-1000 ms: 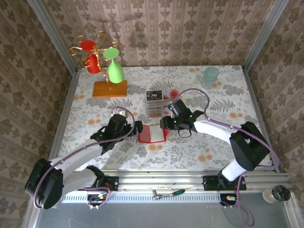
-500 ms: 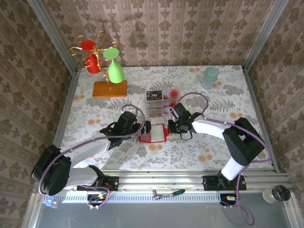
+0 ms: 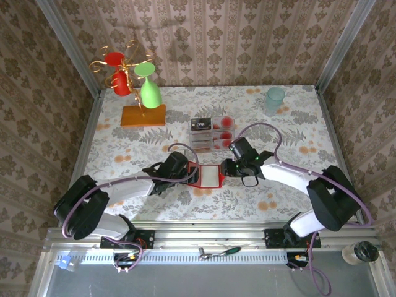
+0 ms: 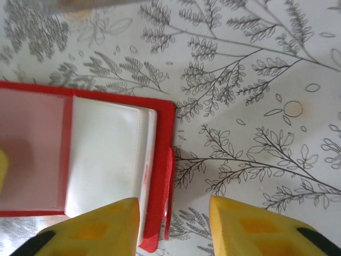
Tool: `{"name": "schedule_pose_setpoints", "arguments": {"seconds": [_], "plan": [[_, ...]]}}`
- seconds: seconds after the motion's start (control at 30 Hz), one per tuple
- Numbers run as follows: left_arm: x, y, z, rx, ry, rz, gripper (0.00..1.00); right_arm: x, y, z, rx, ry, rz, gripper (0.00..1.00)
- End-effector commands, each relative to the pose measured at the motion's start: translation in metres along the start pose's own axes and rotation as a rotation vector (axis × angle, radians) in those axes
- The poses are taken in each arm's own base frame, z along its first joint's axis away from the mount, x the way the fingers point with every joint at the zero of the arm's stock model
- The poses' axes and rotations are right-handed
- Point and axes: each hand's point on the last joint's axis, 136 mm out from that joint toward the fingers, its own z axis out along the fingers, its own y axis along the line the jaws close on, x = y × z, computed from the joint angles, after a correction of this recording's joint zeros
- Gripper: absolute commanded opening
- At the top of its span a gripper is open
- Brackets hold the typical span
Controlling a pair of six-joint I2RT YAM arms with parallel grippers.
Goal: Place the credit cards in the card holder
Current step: Move the card holder to the bottom-center of the table, then pick up the credit card from the storage box.
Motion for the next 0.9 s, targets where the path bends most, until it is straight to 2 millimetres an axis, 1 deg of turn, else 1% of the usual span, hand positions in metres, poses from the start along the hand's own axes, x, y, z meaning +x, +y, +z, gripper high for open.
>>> {"name": "schedule_pose_setpoints", "arguments": {"seconds": [0.0,0.1,0.2,0.3,0.37,0.43,0.6,0.7,0.77,0.87], "plan": [[0.007,0.010,0.001,-0.039,0.000,0.006,1.00,-0.037,0.010,-0.028,0.024,-0.098,-0.071,0.51],[0.009,0.011,0.002,-0.048,0.001,0.007,1.00,-0.063,0.019,-0.039,0.057,-0.144,-0.154,0.56],[0.009,0.012,0.004,-0.045,-0.011,0.003,1.00,-0.087,0.028,-0.041,0.089,-0.165,-0.242,0.57],[0.010,0.014,0.005,-0.044,-0.024,-0.010,1.00,-0.096,0.043,-0.038,0.066,-0.132,-0.346,0.58],[0.012,0.015,0.006,-0.038,-0.031,-0.024,1.00,-0.095,0.052,-0.031,0.046,-0.080,-0.422,0.58],[0.014,0.015,0.007,-0.030,-0.036,-0.032,1.00,-0.089,0.062,-0.024,0.038,-0.033,-0.510,0.58],[0.015,0.017,0.007,-0.034,-0.042,-0.038,1.00,-0.080,0.081,0.000,0.097,0.027,-0.705,0.57],[0.016,0.018,0.008,-0.031,-0.045,-0.049,1.00,-0.079,0.086,0.014,0.154,0.058,-0.775,0.56],[0.017,0.017,0.009,-0.029,-0.046,-0.053,1.00,-0.079,0.086,0.024,0.179,0.078,-0.795,0.55],[0.017,0.017,0.009,-0.028,-0.046,-0.057,1.00,-0.083,0.087,0.034,0.199,0.083,-0.807,0.54]]}}
